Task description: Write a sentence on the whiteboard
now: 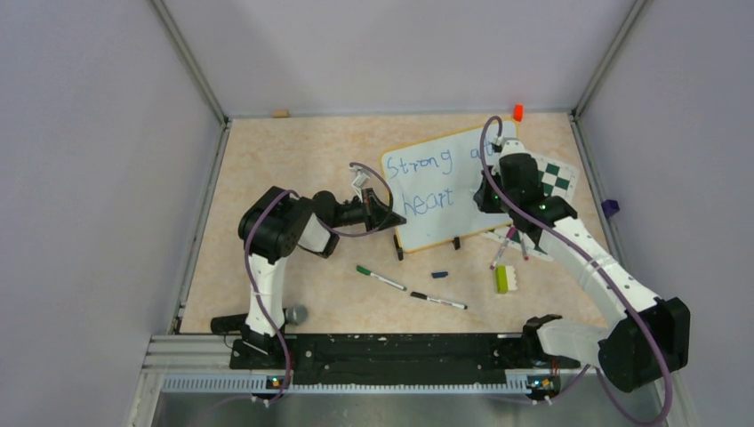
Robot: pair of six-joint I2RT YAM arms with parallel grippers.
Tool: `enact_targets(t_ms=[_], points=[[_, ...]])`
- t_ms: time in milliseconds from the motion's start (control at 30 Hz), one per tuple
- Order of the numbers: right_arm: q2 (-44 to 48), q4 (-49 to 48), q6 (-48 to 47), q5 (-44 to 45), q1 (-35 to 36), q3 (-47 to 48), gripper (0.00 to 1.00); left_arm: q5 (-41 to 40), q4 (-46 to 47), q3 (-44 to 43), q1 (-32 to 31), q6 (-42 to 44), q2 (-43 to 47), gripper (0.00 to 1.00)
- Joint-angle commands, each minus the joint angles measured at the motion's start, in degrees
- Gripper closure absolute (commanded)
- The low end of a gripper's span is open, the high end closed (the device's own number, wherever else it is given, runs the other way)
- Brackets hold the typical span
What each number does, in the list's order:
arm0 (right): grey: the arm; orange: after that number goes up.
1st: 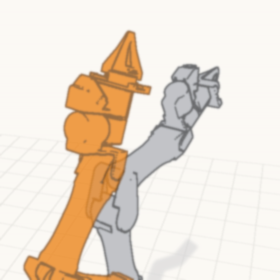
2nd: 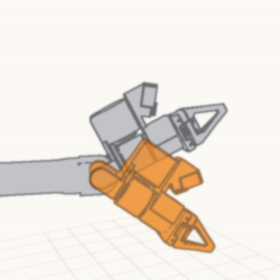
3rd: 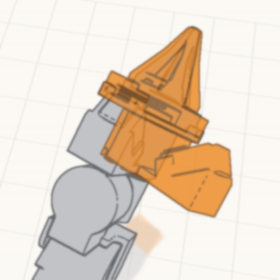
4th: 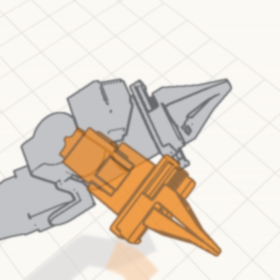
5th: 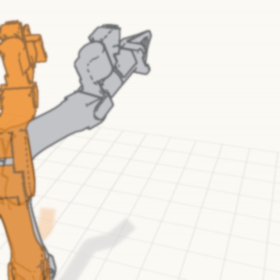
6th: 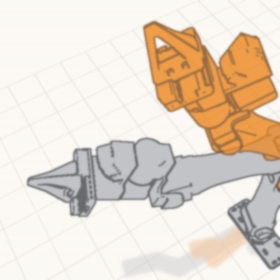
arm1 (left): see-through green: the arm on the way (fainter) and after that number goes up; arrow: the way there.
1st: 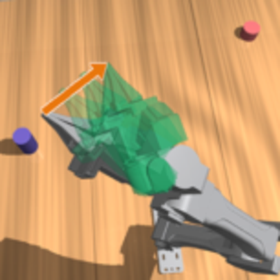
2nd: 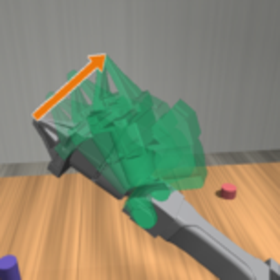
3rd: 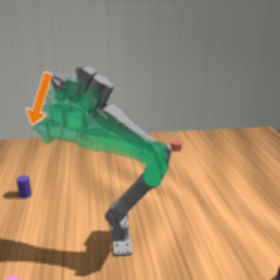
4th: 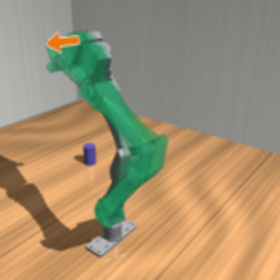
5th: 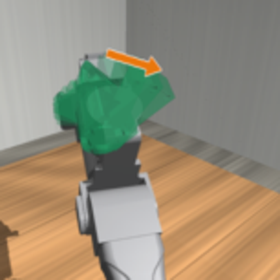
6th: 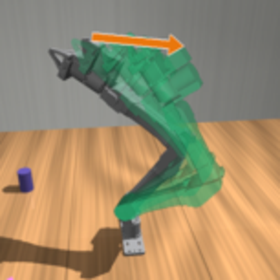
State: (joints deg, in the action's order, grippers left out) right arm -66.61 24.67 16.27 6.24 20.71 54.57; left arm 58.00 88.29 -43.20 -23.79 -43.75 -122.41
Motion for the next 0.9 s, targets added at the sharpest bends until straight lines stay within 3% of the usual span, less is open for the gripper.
enact_targets(t_ms=[0, 867], points=[[-0.2, -3.2, 0.6, -3.1, -0.6, -0.4, 1.00, 7.0, 4.5, -0.3, -1.4, 2.3, -0.7, 1.00], [-4.5, -5.1, 0.7, -3.1, -1.8, 0.3, 1.00, 7.0, 4.5, -0.4, -1.4, 2.3, -0.7, 1.00]])
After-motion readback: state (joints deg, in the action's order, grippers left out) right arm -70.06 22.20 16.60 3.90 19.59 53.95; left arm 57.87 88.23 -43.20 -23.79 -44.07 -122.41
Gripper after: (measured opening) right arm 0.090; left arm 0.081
